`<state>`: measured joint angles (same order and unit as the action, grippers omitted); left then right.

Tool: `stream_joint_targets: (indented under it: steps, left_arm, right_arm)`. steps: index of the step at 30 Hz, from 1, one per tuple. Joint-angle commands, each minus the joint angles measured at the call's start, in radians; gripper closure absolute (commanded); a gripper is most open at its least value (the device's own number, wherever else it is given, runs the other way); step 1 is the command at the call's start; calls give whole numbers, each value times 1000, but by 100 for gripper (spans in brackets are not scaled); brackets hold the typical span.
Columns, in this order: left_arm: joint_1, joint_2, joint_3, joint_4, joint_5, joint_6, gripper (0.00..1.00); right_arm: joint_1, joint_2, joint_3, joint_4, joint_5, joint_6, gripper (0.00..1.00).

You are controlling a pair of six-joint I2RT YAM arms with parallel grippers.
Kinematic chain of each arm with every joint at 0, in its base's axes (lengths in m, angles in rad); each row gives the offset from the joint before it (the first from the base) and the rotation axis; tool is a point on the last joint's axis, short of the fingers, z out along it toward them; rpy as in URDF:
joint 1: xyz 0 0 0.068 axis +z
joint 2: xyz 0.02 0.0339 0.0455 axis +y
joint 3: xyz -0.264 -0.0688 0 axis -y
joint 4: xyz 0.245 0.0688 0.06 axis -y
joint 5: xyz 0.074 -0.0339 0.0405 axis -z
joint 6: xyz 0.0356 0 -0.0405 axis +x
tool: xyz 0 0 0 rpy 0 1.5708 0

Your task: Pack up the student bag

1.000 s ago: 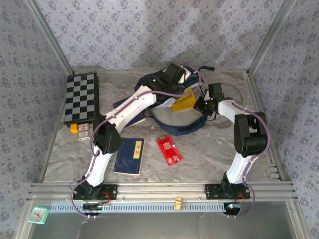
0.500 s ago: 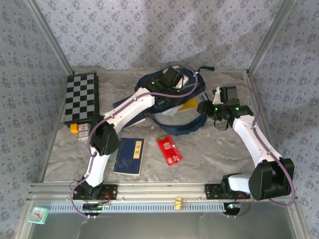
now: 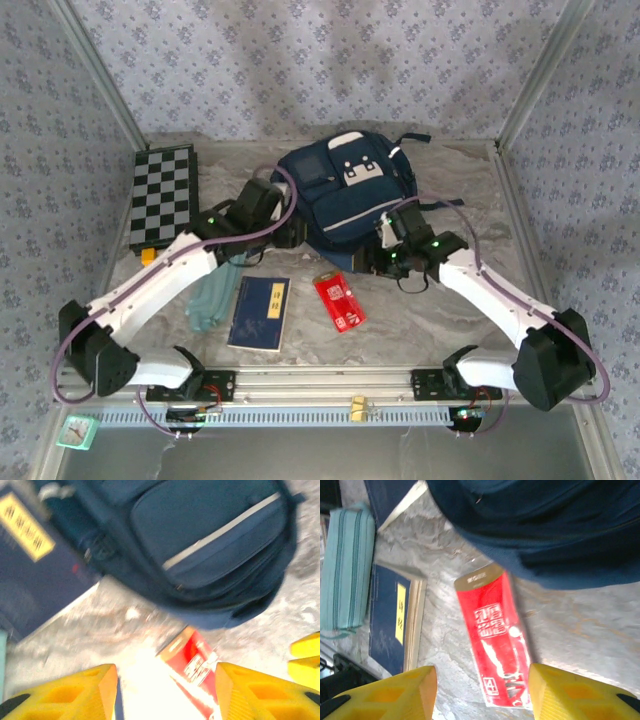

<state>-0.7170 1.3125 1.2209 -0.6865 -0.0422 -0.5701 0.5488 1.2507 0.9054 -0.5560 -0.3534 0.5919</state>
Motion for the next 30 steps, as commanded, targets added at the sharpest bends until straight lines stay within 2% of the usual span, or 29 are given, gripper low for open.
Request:
stream_joint_targets:
  steps: [1, 8, 11, 16, 23, 30]
  left_arm:
    - [23, -66, -107, -92, -13, -134, 45]
    - [96, -208, -347, -130, 2, -266, 40]
    - [136, -221, -439, -108, 54, -299, 39]
    - [147, -236, -555, -34, 105, -344, 37]
    - [155, -171, -609, 1, 99, -340, 34]
    - [178, -96, -626, 1, 84, -328, 22]
  right_arm:
    - [77, 24, -35, 96, 34, 96, 47]
    - [188, 86, -87, 242, 64, 198, 46]
    - [221, 116, -91, 286, 78, 224, 46]
    - [250, 163, -88, 307, 96, 240, 46]
    - [255, 216, -64, 317, 81, 234, 46]
    - [255, 225, -52, 300, 88, 218, 46]
